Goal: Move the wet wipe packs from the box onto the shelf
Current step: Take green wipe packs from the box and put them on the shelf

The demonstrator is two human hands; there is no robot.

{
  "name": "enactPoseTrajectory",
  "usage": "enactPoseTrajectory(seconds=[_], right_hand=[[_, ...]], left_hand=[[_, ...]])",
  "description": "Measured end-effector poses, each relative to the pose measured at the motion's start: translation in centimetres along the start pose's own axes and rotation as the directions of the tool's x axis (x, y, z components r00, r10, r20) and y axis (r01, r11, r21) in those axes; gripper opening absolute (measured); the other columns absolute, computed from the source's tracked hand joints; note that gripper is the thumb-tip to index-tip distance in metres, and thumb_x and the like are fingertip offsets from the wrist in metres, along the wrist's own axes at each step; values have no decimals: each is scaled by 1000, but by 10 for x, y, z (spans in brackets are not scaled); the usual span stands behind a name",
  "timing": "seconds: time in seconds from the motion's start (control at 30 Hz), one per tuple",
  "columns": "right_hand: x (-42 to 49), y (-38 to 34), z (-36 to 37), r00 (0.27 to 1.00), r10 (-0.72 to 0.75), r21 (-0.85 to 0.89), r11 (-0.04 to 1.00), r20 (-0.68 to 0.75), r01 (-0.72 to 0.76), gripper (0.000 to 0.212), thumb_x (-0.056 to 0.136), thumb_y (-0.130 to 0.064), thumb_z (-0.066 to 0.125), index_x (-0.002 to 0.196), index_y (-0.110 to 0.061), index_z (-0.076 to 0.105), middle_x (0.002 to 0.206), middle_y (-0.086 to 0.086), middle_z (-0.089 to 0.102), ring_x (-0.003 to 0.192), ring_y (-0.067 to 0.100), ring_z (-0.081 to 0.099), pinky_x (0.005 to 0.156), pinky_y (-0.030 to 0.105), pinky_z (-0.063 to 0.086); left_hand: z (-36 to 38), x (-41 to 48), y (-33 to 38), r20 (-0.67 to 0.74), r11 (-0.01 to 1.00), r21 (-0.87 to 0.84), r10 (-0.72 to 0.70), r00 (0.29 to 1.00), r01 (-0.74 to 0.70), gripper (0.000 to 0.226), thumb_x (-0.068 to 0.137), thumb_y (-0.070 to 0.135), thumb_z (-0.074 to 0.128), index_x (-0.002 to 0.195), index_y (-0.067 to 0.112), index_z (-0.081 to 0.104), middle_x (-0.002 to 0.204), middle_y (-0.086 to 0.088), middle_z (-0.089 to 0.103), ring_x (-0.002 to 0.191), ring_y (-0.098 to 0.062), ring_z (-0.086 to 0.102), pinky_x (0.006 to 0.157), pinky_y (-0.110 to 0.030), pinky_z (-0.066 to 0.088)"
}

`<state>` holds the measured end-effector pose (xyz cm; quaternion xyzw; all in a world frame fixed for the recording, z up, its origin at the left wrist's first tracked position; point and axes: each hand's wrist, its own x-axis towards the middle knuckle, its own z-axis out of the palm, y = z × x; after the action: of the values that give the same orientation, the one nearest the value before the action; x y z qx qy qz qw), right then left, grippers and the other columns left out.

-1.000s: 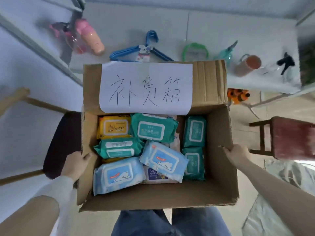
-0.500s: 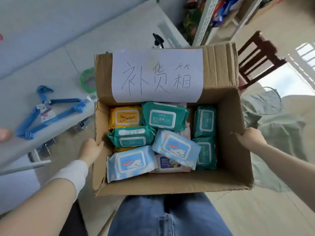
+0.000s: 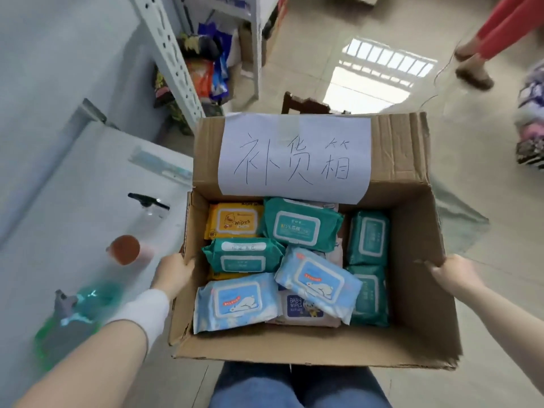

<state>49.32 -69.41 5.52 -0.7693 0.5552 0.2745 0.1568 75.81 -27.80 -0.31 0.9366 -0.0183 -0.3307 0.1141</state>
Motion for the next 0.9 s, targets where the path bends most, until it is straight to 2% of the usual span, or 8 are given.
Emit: enactPoseTrajectory(seconds=[0.17, 0.23, 0.3, 0.43, 0.5, 0.67, 0.8, 0.9], right_hand=[[17, -3, 14, 990, 118, 140, 982, 73, -127, 38, 92, -25, 56, 93, 11, 65, 90, 26, 67, 83, 38, 61, 64, 34, 43], [32, -9, 17, 982, 151, 156, 973, 109, -167, 39, 92, -25, 55, 93, 12, 65, 92, 27, 67, 87, 39, 62, 64, 33, 41], [51, -21, 13, 977, 170, 157, 969, 131, -190, 41, 93, -26, 54, 91, 14, 64, 92, 28, 67, 88, 39, 63, 62, 31, 39], [94, -54, 1, 976, 180, 151, 969, 123, -197, 41, 94, -25, 50, 94, 13, 63, 97, 29, 66, 94, 39, 62, 68, 33, 41], [112, -69, -3, 971, 205, 160, 962, 123, -223, 43, 94, -26, 50, 94, 15, 63, 98, 30, 66, 96, 40, 61, 69, 32, 40], [162, -102, 6, 962, 234, 153, 955, 142, -255, 45, 96, -25, 48, 101, 17, 61, 104, 31, 64, 102, 42, 59, 82, 38, 45], [212, -122, 22, 953, 274, 146, 946, 127, -291, 45, 95, -28, 50, 98, 16, 61, 103, 32, 64, 102, 43, 59, 79, 38, 46], [246, -134, 36, 949, 292, 147, 940, 120, -308, 46, 94, -30, 51, 95, 14, 61, 103, 32, 63, 102, 44, 57, 81, 39, 45]], left_hand=[[-31, 71, 53, 39, 985, 141, 99, 994, -103, 31, 93, 28, 52, 91, -2, 61, 90, -22, 64, 87, -36, 60, 68, -32, 42], [-39, 95, 73, 41, 973, 185, 132, 990, -137, 29, 93, 27, 53, 85, -1, 59, 89, -22, 64, 83, -35, 59, 65, -31, 40], [-46, 119, 92, 46, 970, 209, 121, 992, -128, 28, 93, 27, 54, 82, 1, 57, 84, -20, 62, 75, -31, 56, 65, -31, 39], [-55, 169, 125, 66, 961, 232, 138, 988, -150, 33, 94, 25, 51, 85, -5, 61, 86, -25, 64, 85, -37, 60, 73, -37, 46], [-58, 189, 137, 81, 962, 216, 154, 985, -168, 34, 94, 23, 52, 81, -7, 61, 85, -27, 64, 84, -39, 60, 71, -37, 44], [-52, 250, 169, 76, 960, 210, 172, 982, -184, 35, 93, 23, 52, 79, -7, 61, 81, -25, 63, 81, -37, 59, 68, -36, 43], [-37, 307, 194, 85, 948, 261, 165, 983, -182, 36, 94, 26, 52, 75, -3, 58, 76, -21, 61, 73, -32, 55, 63, -34, 40], [-24, 343, 207, 94, 940, 300, 137, 986, -159, 38, 94, 31, 50, 83, -3, 60, 84, -22, 64, 81, -35, 59, 72, -38, 49]])
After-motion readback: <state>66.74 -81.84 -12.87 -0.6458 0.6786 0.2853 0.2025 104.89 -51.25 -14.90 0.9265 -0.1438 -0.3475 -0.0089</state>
